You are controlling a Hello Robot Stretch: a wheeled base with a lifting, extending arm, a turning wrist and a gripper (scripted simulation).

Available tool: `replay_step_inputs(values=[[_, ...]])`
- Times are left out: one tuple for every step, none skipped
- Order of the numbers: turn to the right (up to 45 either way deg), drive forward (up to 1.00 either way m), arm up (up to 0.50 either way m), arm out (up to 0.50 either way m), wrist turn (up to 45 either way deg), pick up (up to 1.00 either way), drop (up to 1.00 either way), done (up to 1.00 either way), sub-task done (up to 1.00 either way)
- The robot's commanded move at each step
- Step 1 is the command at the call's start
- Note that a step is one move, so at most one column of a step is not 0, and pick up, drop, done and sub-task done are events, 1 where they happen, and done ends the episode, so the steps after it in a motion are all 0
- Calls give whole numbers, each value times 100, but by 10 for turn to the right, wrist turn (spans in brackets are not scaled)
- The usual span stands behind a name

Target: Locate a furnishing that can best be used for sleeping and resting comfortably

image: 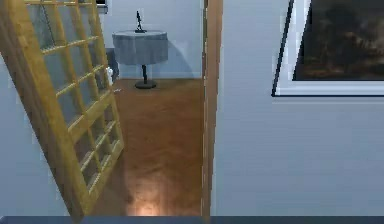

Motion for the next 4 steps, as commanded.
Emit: replay_step_inputs(values=[[450,0,0,0,0,0,0,0,0],[180,0,0,0,0,0,0,0,0],[0,100,0,0,0,0,0,0,0],[150,0,0,0,0,0,0,0,0]])
